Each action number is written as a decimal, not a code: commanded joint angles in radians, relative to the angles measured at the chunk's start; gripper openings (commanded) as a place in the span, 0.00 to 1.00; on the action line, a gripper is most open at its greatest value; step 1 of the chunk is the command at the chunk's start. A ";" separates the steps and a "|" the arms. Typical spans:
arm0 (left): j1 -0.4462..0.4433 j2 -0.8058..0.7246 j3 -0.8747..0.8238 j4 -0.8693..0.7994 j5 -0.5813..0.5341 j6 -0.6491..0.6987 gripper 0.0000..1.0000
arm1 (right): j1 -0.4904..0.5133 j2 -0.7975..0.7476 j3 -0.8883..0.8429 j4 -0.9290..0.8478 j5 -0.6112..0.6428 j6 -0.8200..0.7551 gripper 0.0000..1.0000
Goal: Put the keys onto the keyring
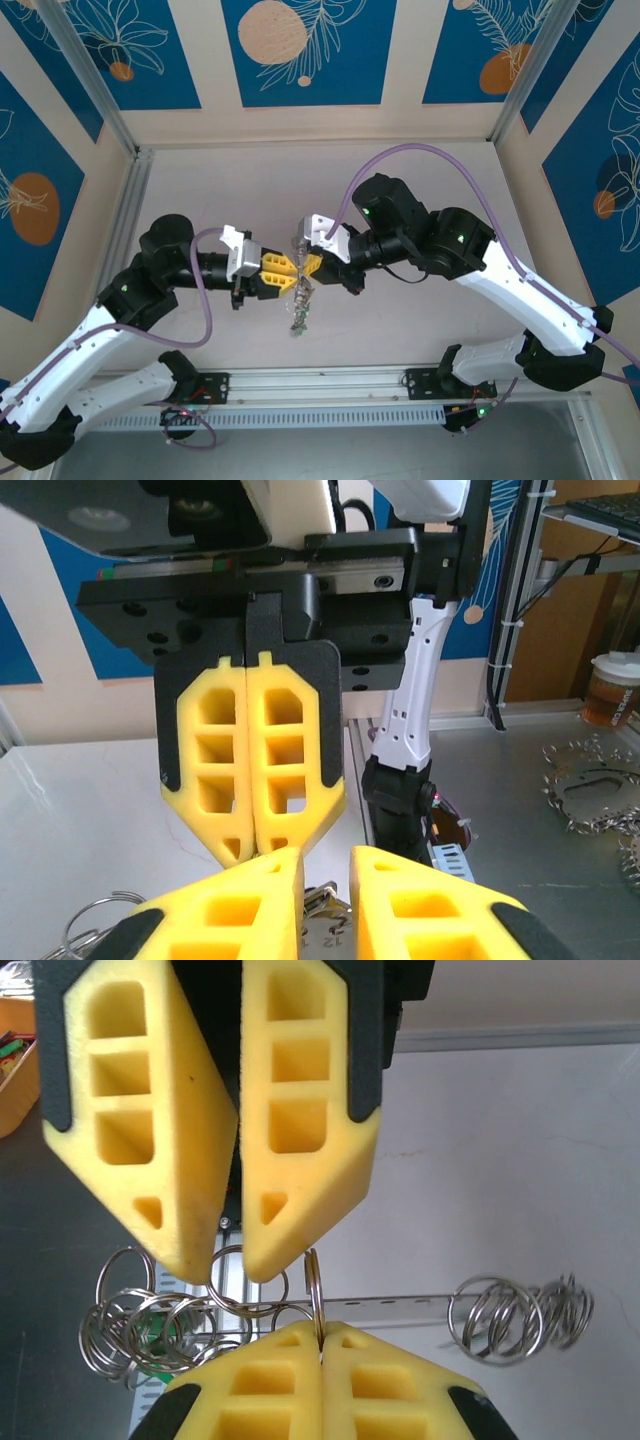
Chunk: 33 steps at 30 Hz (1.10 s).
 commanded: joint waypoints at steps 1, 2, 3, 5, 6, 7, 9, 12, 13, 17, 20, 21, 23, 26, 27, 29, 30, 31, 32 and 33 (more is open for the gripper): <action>-0.003 0.000 0.037 -0.029 -0.016 0.033 0.19 | 0.011 -0.008 0.055 0.003 -0.026 -0.022 0.00; -0.003 0.003 0.039 -0.034 -0.019 0.036 0.19 | 0.012 -0.008 0.058 0.002 -0.028 -0.024 0.00; -0.004 0.005 0.042 -0.044 -0.025 0.042 0.19 | 0.014 -0.006 0.060 0.003 -0.031 -0.027 0.00; -0.003 0.008 0.046 -0.057 -0.039 0.052 0.19 | 0.017 -0.007 0.061 0.001 -0.040 -0.030 0.00; -0.004 0.009 0.045 -0.056 -0.041 0.053 0.19 | 0.020 -0.005 0.064 0.001 -0.043 -0.033 0.00; -0.003 0.009 0.043 -0.054 -0.040 0.052 0.19 | 0.023 -0.005 0.065 -0.001 -0.044 -0.034 0.00; -0.003 0.013 0.043 -0.052 -0.039 0.050 0.20 | 0.029 -0.005 0.066 -0.002 -0.051 -0.036 0.00; -0.003 0.013 0.042 -0.044 -0.043 0.049 0.20 | 0.034 -0.002 0.068 -0.006 -0.053 -0.040 0.00; -0.004 0.011 0.042 -0.042 -0.042 0.046 0.20 | 0.035 -0.002 0.069 -0.008 -0.053 -0.041 0.00; -0.003 0.016 0.043 -0.038 -0.037 0.042 0.20 | 0.042 -0.009 0.066 -0.003 -0.073 -0.048 0.00; -0.004 0.008 0.040 -0.034 -0.046 0.044 0.20 | 0.043 -0.016 0.060 0.001 -0.075 -0.052 0.00; -0.004 0.004 0.042 -0.034 -0.050 0.044 0.21 | 0.042 -0.017 0.059 0.000 -0.072 -0.051 0.00; -0.004 -0.004 0.051 -0.051 -0.058 0.056 0.21 | 0.042 -0.018 0.059 -0.004 -0.070 -0.053 0.00; -0.005 -0.009 0.079 -0.102 -0.067 0.082 0.21 | 0.042 -0.016 0.061 -0.013 -0.072 -0.058 0.00; -0.004 -0.010 0.088 -0.119 -0.069 0.091 0.21 | 0.042 -0.016 0.060 -0.015 -0.071 -0.058 0.00; -0.004 -0.013 0.100 -0.140 -0.066 0.100 0.21 | 0.042 -0.015 0.061 -0.018 -0.070 -0.058 0.00; -0.003 -0.013 0.107 -0.150 -0.064 0.104 0.22 | 0.042 -0.015 0.062 -0.020 -0.070 -0.059 0.00; -0.003 -0.013 0.112 -0.157 -0.063 0.108 0.22 | 0.041 -0.013 0.061 -0.021 -0.069 -0.059 0.00; -0.003 -0.013 0.116 -0.164 -0.061 0.110 0.23 | 0.041 -0.013 0.062 -0.020 -0.070 -0.058 0.00; -0.003 -0.011 0.119 -0.168 -0.059 0.111 0.24 | 0.041 -0.014 0.063 -0.020 -0.073 -0.058 0.00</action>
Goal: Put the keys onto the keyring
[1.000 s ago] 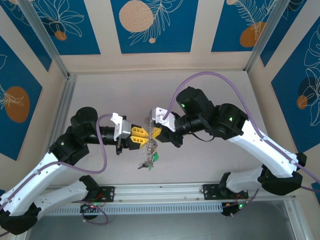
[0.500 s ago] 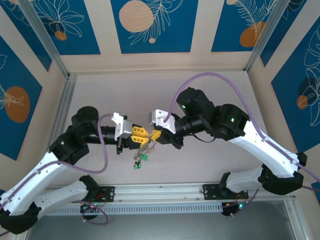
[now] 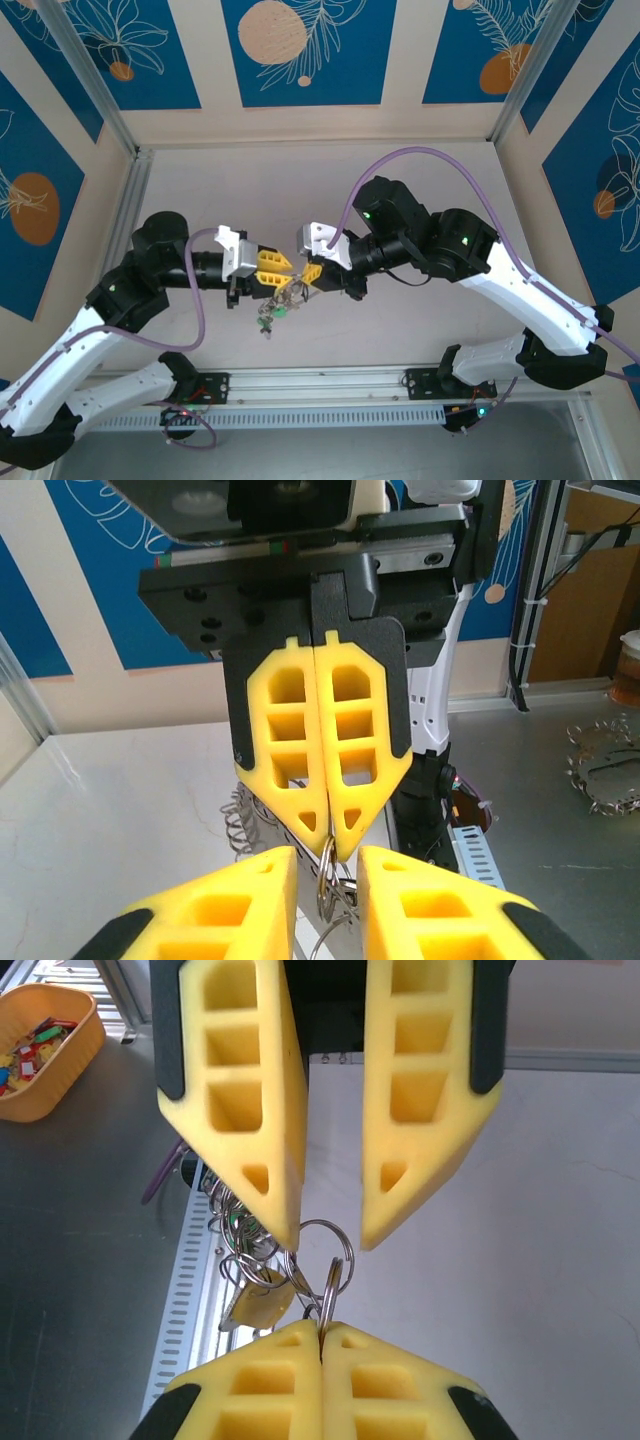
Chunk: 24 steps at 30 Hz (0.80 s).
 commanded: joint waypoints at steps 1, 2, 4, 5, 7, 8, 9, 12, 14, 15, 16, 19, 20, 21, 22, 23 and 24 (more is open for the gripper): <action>-0.004 -0.006 0.037 -0.046 -0.004 0.034 0.25 | 0.007 -0.016 0.035 0.008 -0.046 -0.014 0.00; -0.003 0.000 0.040 -0.049 0.001 0.034 0.25 | 0.007 -0.015 0.036 0.009 -0.050 -0.014 0.00; -0.005 0.011 0.042 -0.054 0.009 0.037 0.25 | 0.008 -0.016 0.039 0.011 -0.056 -0.014 0.00; -0.004 0.015 0.043 -0.053 0.013 0.036 0.25 | 0.008 -0.015 0.041 0.009 -0.056 -0.014 0.00; -0.004 0.021 0.039 -0.046 0.025 0.031 0.25 | 0.007 -0.014 0.046 0.012 -0.059 -0.014 0.00; -0.005 0.025 0.039 -0.046 0.031 0.031 0.25 | 0.008 -0.013 0.047 0.011 -0.061 -0.014 0.00; -0.004 0.030 0.041 -0.048 0.037 0.030 0.25 | 0.007 -0.011 0.049 0.012 -0.062 -0.013 0.00; -0.006 0.040 0.044 -0.064 0.050 0.034 0.25 | 0.008 -0.006 0.055 0.012 -0.059 -0.013 0.00; -0.006 0.041 0.046 -0.076 0.046 0.043 0.25 | 0.008 -0.002 0.060 0.012 -0.061 -0.014 0.00; -0.007 0.042 0.048 -0.084 0.038 0.047 0.24 | 0.008 -0.001 0.062 0.012 -0.063 -0.014 0.00; -0.006 0.043 0.049 -0.093 0.032 0.052 0.23 | 0.009 0.001 0.062 0.012 -0.066 -0.014 0.00; -0.005 0.043 0.044 -0.092 0.032 0.052 0.05 | 0.011 0.005 0.064 0.012 -0.068 -0.016 0.00; -0.006 0.043 0.042 -0.086 0.037 0.049 0.00 | 0.011 0.007 0.064 0.013 -0.067 -0.016 0.00; -0.006 0.043 0.037 -0.076 0.040 0.046 0.00 | 0.012 0.008 0.064 0.013 -0.067 -0.016 0.00; -0.005 0.038 0.031 -0.061 0.045 0.040 0.00 | 0.013 0.008 0.063 0.015 -0.069 -0.014 0.00; -0.006 0.033 0.020 -0.044 0.051 0.032 0.00 | 0.014 0.008 0.063 0.015 -0.070 -0.014 0.00; -0.005 0.028 0.012 -0.027 0.054 0.024 0.00 | 0.015 0.007 0.061 0.016 -0.067 -0.013 0.00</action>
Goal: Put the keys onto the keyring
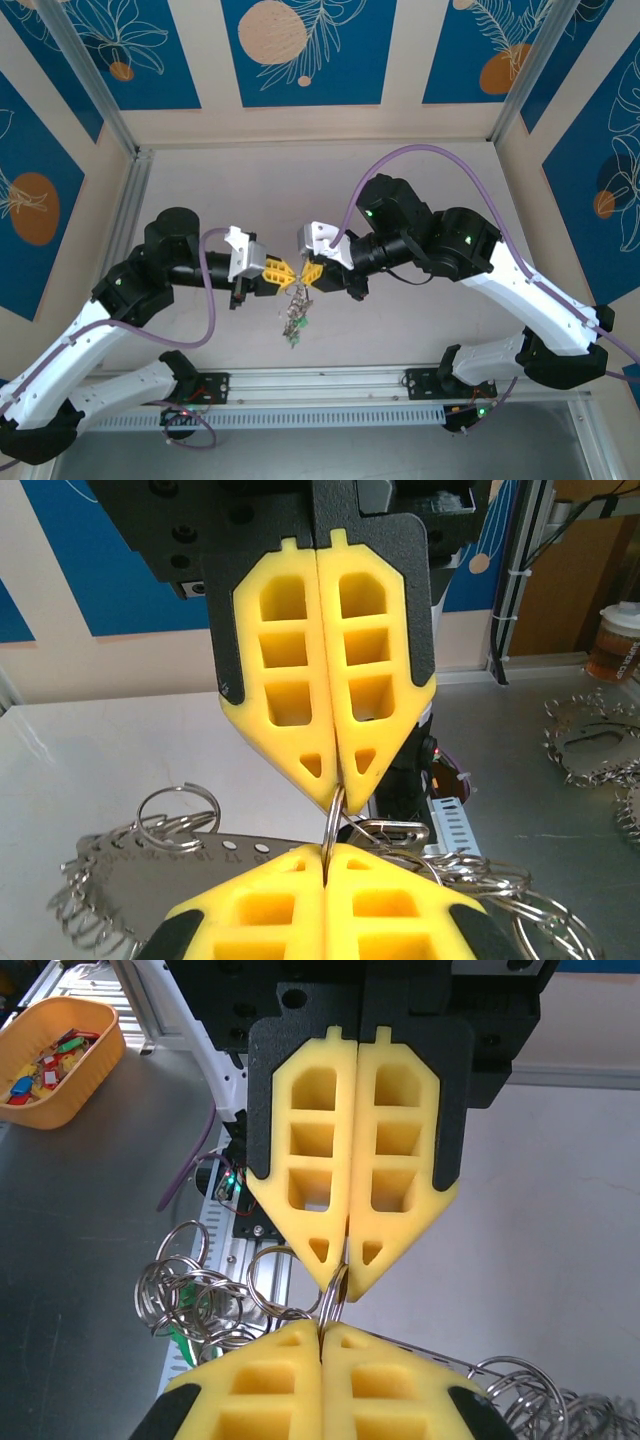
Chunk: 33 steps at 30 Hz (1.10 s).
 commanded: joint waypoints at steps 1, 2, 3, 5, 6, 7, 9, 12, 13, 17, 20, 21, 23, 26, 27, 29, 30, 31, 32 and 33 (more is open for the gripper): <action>-0.003 -0.022 -0.015 0.072 0.025 -0.022 0.00 | 0.015 0.002 0.035 0.022 -0.034 -0.008 0.00; -0.004 -0.030 -0.026 0.094 0.024 -0.033 0.00 | 0.016 -0.002 0.032 0.023 -0.032 -0.008 0.00; -0.004 -0.037 -0.036 0.112 0.026 -0.043 0.00 | 0.016 -0.005 0.026 0.024 -0.029 -0.006 0.04; -0.004 -0.045 -0.054 0.154 0.037 -0.066 0.00 | 0.016 -0.021 0.004 0.041 -0.016 0.001 0.18; -0.003 -0.048 -0.061 0.169 0.043 -0.075 0.00 | 0.017 -0.030 -0.010 0.052 -0.010 0.004 0.23; -0.004 -0.050 -0.070 0.188 0.049 -0.087 0.00 | 0.016 -0.043 -0.025 0.067 -0.003 0.008 0.26; -0.003 -0.053 -0.084 0.223 0.061 -0.107 0.00 | 0.015 -0.063 -0.051 0.090 0.007 0.019 0.27; -0.003 -0.053 -0.093 0.264 0.082 -0.131 0.00 | 0.011 -0.085 -0.081 0.112 0.021 0.029 0.24; -0.003 -0.053 -0.095 0.273 0.089 -0.138 0.00 | 0.009 -0.090 -0.089 0.113 0.022 0.031 0.24; -0.004 -0.049 -0.095 0.301 0.108 -0.155 0.00 | 0.005 -0.104 -0.110 0.122 0.038 0.035 0.23; -0.003 -0.052 -0.094 0.306 0.109 -0.160 0.00 | 0.003 -0.139 -0.142 0.152 0.044 0.039 0.24; -0.003 -0.053 -0.094 0.306 0.109 -0.160 0.00 | 0.003 -0.156 -0.159 0.167 0.047 0.041 0.25; -0.004 -0.053 -0.092 0.299 0.094 -0.160 0.00 | 0.003 -0.200 -0.209 0.206 0.065 0.056 0.31; -0.003 -0.047 -0.093 0.276 0.040 -0.146 0.00 | 0.000 -0.283 -0.305 0.284 0.105 0.090 0.42; -0.003 -0.043 -0.096 0.270 0.025 -0.144 0.00 | -0.001 -0.306 -0.334 0.306 0.124 0.103 0.44; -0.003 -0.035 -0.106 0.269 -0.013 -0.148 0.00 | -0.013 -0.359 -0.407 0.355 0.172 0.137 0.48; -0.002 -0.033 -0.113 0.272 -0.024 -0.151 0.00 | -0.022 -0.378 -0.439 0.379 0.194 0.156 0.50; -0.002 -0.029 -0.122 0.278 -0.035 -0.157 0.00 | -0.038 -0.400 -0.480 0.412 0.212 0.183 0.51; -0.002 -0.023 -0.133 0.285 -0.047 -0.166 0.00 | -0.059 -0.419 -0.526 0.452 0.224 0.217 0.53; -0.002 -0.020 -0.143 0.292 -0.060 -0.172 0.00 | -0.077 -0.431 -0.562 0.478 0.229 0.242 0.55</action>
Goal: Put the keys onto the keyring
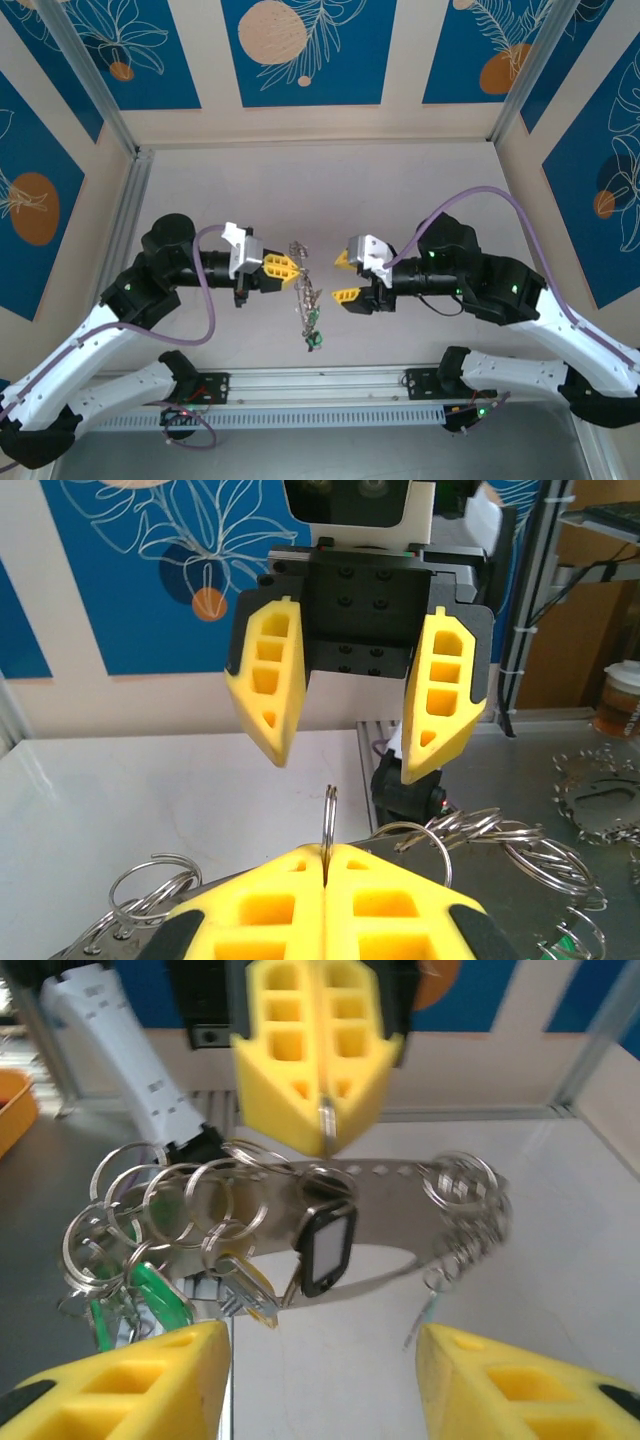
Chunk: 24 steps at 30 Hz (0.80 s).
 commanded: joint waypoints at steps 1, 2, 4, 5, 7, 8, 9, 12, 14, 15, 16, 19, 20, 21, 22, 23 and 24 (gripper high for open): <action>-0.001 0.013 -0.035 0.050 -0.067 -0.029 0.00 | -0.053 -0.032 -0.104 0.139 0.079 0.117 0.56; 0.000 0.016 -0.048 0.049 -0.087 -0.035 0.00 | -0.069 -0.039 -0.135 0.156 0.101 0.144 0.58; -0.001 0.020 -0.068 0.028 -0.137 -0.044 0.00 | -0.089 -0.052 -0.190 0.190 0.128 0.176 0.61; -0.001 0.021 -0.080 0.007 -0.161 -0.047 0.00 | -0.095 -0.061 -0.215 0.205 0.128 0.183 0.64; -0.001 0.017 -0.110 -0.033 -0.209 -0.053 0.00 | -0.098 -0.082 -0.255 0.237 0.139 0.191 0.66; 0.000 0.015 -0.128 -0.053 -0.236 -0.056 0.00 | -0.098 -0.097 -0.277 0.254 0.141 0.189 0.67; -0.001 0.014 -0.144 -0.067 -0.263 -0.060 0.00 | -0.100 -0.109 -0.293 0.268 0.141 0.186 0.68; -0.001 0.016 -0.194 -0.073 -0.337 -0.074 0.00 | -0.115 -0.149 -0.341 0.316 0.146 0.176 0.70; -0.001 0.037 -0.224 -0.047 -0.397 -0.084 0.00 | -0.131 -0.162 -0.359 0.337 0.148 0.176 0.72; -0.001 0.055 -0.232 -0.034 -0.418 -0.087 0.00 | -0.141 -0.162 -0.361 0.339 0.147 0.177 0.73; -0.001 0.079 -0.237 -0.022 -0.439 -0.087 0.00 | -0.151 -0.160 -0.361 0.339 0.143 0.182 0.73; 0.000 0.167 -0.239 0.018 -0.483 -0.087 0.00 | -0.176 -0.146 -0.354 0.319 0.146 0.202 0.75; -0.001 0.197 -0.244 0.047 -0.496 -0.092 0.00 | -0.183 -0.140 -0.351 0.304 0.159 0.210 0.76; 0.000 0.226 -0.252 0.074 -0.509 -0.098 0.00 | -0.188 -0.136 -0.355 0.292 0.181 0.221 0.76; 0.000 0.260 -0.258 0.104 -0.522 -0.102 0.00 | -0.191 -0.135 -0.361 0.284 0.220 0.233 0.78; -0.001 0.299 -0.258 0.125 -0.532 -0.105 0.00 | -0.195 -0.138 -0.373 0.279 0.258 0.246 0.81; -0.001 0.330 -0.257 0.147 -0.542 -0.109 0.00 | -0.200 -0.143 -0.385 0.279 0.285 0.257 0.82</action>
